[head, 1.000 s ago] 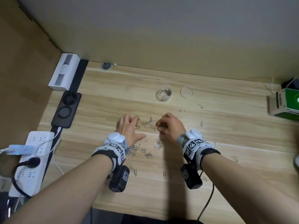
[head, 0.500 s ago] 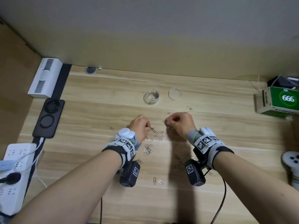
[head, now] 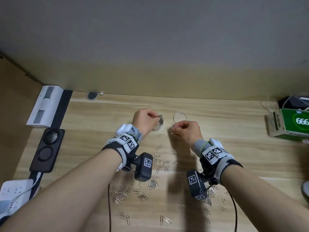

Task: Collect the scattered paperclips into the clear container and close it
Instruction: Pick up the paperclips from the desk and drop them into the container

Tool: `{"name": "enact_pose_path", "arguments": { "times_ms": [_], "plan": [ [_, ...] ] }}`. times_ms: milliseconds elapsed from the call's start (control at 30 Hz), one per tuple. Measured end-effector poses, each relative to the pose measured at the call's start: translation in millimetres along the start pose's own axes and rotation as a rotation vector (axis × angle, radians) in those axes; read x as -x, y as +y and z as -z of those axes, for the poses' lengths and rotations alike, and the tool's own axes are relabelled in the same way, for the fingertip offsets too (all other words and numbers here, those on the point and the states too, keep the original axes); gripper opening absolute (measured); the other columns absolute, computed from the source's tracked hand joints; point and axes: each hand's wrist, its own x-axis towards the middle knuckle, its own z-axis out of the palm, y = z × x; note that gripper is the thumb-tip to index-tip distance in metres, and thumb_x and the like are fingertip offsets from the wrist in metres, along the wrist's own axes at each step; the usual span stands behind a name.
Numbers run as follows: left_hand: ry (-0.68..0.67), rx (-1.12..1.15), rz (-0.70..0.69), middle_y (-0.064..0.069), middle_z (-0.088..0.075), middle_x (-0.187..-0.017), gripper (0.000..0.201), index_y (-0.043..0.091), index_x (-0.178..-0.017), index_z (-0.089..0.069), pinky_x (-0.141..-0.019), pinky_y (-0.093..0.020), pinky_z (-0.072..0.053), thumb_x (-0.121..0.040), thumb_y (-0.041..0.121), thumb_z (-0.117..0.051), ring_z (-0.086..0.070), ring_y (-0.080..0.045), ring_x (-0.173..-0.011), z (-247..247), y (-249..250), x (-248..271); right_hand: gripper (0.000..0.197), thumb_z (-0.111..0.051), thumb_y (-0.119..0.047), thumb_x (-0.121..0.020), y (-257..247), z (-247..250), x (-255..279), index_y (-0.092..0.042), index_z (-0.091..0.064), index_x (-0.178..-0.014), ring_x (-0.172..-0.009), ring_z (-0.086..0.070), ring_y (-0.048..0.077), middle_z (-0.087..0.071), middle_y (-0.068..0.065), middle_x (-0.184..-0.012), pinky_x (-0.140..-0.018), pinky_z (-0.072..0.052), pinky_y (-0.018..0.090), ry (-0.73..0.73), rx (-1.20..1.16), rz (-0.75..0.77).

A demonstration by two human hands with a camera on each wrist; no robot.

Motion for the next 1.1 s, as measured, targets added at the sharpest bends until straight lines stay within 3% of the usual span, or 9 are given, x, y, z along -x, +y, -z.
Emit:
{"name": "enact_pose_path", "arguments": {
  "times_ms": [133,267,400,567,700,800,900,1000,1100],
  "plan": [
    [-0.006,-0.040,0.018,0.000,-0.072,-0.074,0.008,0.017,-0.075,-0.074,-0.068,-0.022,-0.052,-0.072,0.011,-0.077,-0.063,-0.012,-0.066,-8,-3,-15,0.015,-0.081,-0.003,-0.076,0,-3,-10,-0.014,-0.072,-0.073,-0.069,-0.064,0.022,-0.066,0.005,-0.070,-0.084,-0.060,0.048,0.004,-0.006,-0.026],
    [-0.062,-0.147,-0.012,0.003,-0.075,-0.082,0.024,0.019,-0.077,-0.077,-0.076,-0.022,-0.053,-0.072,0.001,-0.063,-0.068,-0.012,-0.078,-11,-11,-14,0.015,-0.082,-0.004,-0.075,-7,-3,-12,-0.014,-0.071,-0.073,-0.069,-0.064,0.024,-0.066,0.005,-0.070,-0.083,-0.060,0.049,-0.007,-0.009,-0.027],
    [-0.009,-0.015,0.005,0.002,-0.073,-0.079,0.026,0.018,-0.076,-0.076,-0.074,-0.021,-0.052,-0.074,-0.003,-0.060,-0.068,-0.013,-0.077,-3,-9,-14,0.017,-0.079,0.001,-0.076,-21,-7,-13,-0.013,-0.070,-0.073,-0.069,-0.062,0.022,-0.066,0.005,-0.070,-0.082,-0.059,0.042,-0.002,-0.025,0.015],
    [0.063,0.072,0.074,0.005,-0.071,-0.074,0.037,0.029,-0.067,-0.070,-0.071,-0.028,-0.055,-0.080,-0.003,-0.057,-0.064,-0.013,-0.067,19,-28,-11,0.014,-0.078,0.003,-0.077,-47,-32,-10,-0.008,-0.069,-0.077,-0.070,-0.061,0.023,-0.065,0.007,-0.072,-0.078,-0.059,0.038,-0.071,-0.056,0.046],
    [0.063,0.099,0.114,0.006,-0.073,-0.074,0.041,0.034,-0.062,-0.071,-0.071,-0.038,-0.058,-0.079,-0.001,-0.058,-0.064,-0.015,-0.065,30,-45,-1,0.015,-0.083,-0.007,-0.073,-51,-53,-15,-0.018,-0.073,-0.072,-0.069,-0.067,0.018,-0.073,0.003,-0.075,-0.078,-0.061,0.036,-0.060,0.204,0.164],
    [0.061,0.097,0.124,0.008,-0.073,-0.075,0.040,0.031,-0.063,-0.070,-0.076,-0.035,-0.059,-0.081,-0.002,-0.057,-0.069,-0.014,-0.073,34,-52,7,0.011,-0.080,-0.011,-0.072,-50,-60,-15,-0.021,-0.077,-0.073,-0.075,-0.072,0.015,-0.076,-0.003,-0.077,-0.080,-0.060,0.034,-0.059,0.429,0.224],
    [0.058,0.105,0.119,0.007,-0.073,-0.075,0.038,0.029,-0.066,-0.071,-0.077,-0.031,-0.058,-0.081,-0.002,-0.056,-0.070,-0.013,-0.076,34,-56,14,0.012,-0.079,-0.010,-0.071,-54,-63,-9,-0.021,-0.077,-0.076,-0.079,-0.072,0.016,-0.077,-0.002,-0.080,-0.081,-0.059,0.035,-0.078,0.496,0.230],
    [0.054,0.107,0.116,0.006,-0.073,-0.076,0.037,0.027,-0.068,-0.071,-0.075,-0.027,-0.056,-0.082,-0.003,-0.055,-0.070,-0.011,-0.075,33,-57,20,0.014,-0.072,-0.009,-0.076,-57,-64,-3,-0.022,-0.078,-0.079,-0.082,-0.072,0.016,-0.077,-0.001,-0.083,-0.085,-0.059,0.034,-0.099,0.441,0.221],
    [0.050,0.113,0.112,0.004,-0.073,-0.075,0.033,0.024,-0.071,-0.072,-0.076,-0.027,-0.056,-0.081,-0.003,-0.056,-0.070,-0.010,-0.075,31,-54,24,0.022,-0.064,-0.009,-0.075,-54,-59,-3,-0.027,-0.074,-0.068,-0.081,-0.072,0.021,-0.076,0.000,-0.080,-0.087,-0.059,0.043,-0.072,0.317,0.219]
  ]
}}
